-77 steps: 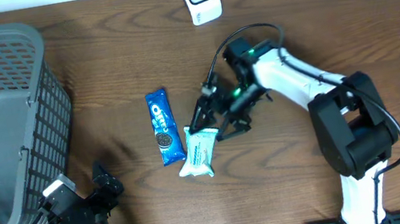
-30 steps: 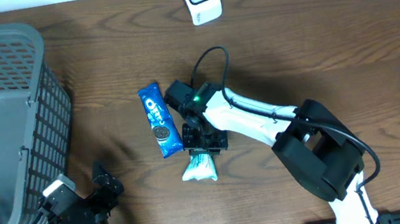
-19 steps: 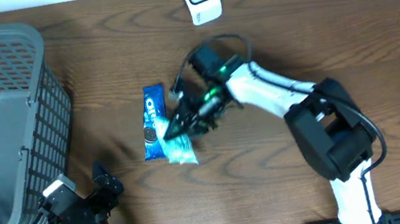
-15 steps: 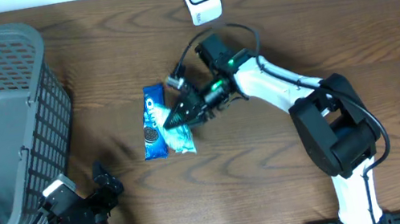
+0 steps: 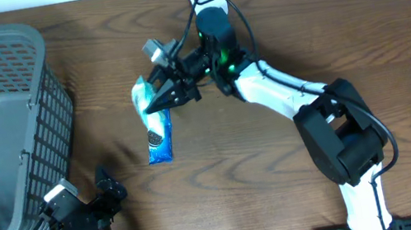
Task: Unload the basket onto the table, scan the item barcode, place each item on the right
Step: 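Lift the wipes pack and swing it up toward the scanner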
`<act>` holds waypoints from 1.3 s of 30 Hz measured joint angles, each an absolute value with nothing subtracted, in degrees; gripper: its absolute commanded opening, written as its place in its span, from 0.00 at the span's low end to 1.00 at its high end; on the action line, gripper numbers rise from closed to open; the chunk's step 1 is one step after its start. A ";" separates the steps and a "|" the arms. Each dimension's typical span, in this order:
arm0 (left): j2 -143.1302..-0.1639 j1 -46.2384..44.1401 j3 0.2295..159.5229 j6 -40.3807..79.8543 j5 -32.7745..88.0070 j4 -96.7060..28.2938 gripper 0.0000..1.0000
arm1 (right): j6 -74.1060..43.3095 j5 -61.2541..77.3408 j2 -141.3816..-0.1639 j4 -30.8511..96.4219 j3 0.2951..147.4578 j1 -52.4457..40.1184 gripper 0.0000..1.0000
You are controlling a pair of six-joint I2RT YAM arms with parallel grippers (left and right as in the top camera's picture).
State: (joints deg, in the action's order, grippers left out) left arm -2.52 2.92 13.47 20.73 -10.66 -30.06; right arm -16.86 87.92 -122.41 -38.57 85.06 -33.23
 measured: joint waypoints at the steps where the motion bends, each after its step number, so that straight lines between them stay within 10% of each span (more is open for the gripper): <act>1: -2.52 2.90 13.47 20.73 -10.66 -30.06 0.98 | -16.80 88.12 -122.41 -42.78 85.08 -33.95 0.01; 17: -2.52 2.90 13.47 20.73 -10.66 -30.06 0.98 | -7.77 78.85 -122.41 -87.44 85.14 -38.65 0.01; 30: -2.52 2.90 13.47 20.73 -10.66 -30.06 0.98 | -12.71 75.94 -122.41 -85.73 85.14 -39.57 0.01; 39: -2.52 2.90 13.47 20.73 -10.66 -30.09 0.98 | -36.14 79.05 -122.43 -54.08 85.10 -38.44 0.01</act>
State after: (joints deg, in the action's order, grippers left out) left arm -2.52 2.90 13.47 20.73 -10.66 -30.09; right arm -36.14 79.05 -122.43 -54.08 85.10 -38.44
